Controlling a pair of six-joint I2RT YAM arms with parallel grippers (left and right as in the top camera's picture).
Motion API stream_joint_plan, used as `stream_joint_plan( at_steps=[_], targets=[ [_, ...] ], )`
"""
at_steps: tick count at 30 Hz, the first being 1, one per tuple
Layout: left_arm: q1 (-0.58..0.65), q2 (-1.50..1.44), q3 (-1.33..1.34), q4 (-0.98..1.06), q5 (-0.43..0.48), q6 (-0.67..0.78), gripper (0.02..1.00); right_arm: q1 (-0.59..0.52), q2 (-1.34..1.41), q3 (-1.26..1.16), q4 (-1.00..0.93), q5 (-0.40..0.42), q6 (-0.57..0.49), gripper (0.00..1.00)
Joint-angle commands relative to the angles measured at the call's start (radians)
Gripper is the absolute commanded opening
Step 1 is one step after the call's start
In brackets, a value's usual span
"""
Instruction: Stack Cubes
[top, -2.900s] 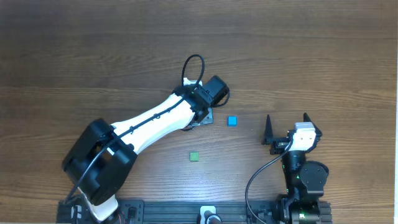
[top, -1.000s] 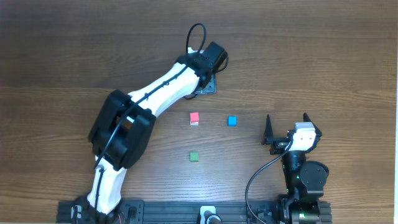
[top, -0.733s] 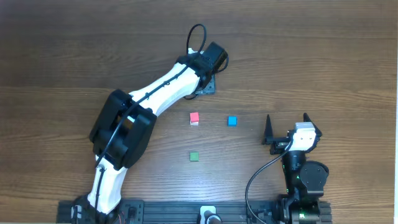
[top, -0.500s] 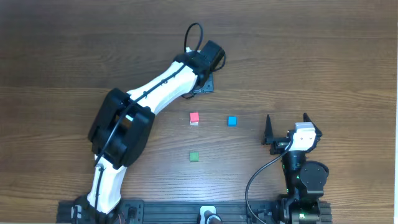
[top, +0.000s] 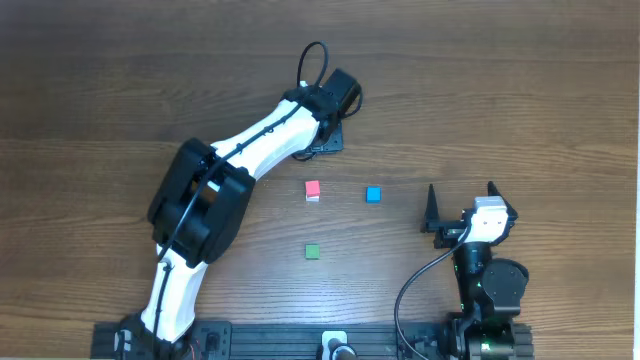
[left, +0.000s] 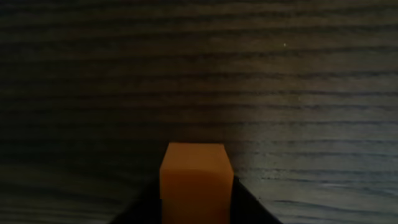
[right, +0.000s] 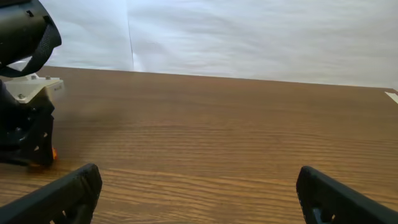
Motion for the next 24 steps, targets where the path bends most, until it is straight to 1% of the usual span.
stream_joint_plan(
  at_steps=[1, 2, 3, 8, 14, 18, 24],
  targets=[
    [0.005, 0.016, 0.014, 0.006, 0.007, 0.003, 0.187, 0.006, -0.008, -0.009, 0.002, 0.003, -0.001, 0.993],
    [0.005, 0.016, 0.014, 0.007, 0.007, 0.003, 0.15, 0.006, -0.008, -0.009, 0.002, 0.003, 0.0, 0.993],
    [0.005, 0.015, 0.014, 0.006, 0.009, 0.003, 0.134, 0.006, -0.008, -0.009, 0.002, 0.003, -0.001, 0.991],
    [-0.005, -0.026, 0.014, 0.005, 0.011, 0.003, 0.097, 0.006, -0.008, -0.009, 0.002, 0.003, 0.0, 0.991],
    [-0.026, -0.198, 0.012, -0.074, -0.001, -0.029, 0.088, 0.006, -0.008, -0.009, 0.002, 0.003, 0.0, 0.993],
    [-0.054, -0.313, -0.018, -0.13, -0.024, -0.058, 0.075, 0.006, -0.008, -0.009, 0.003, 0.003, 0.0, 0.991],
    [-0.117, -0.478, -0.212, -0.113, -0.032, -0.135, 0.073, 0.006, -0.008, -0.009, 0.003, 0.003, -0.001, 0.993]
  ],
)
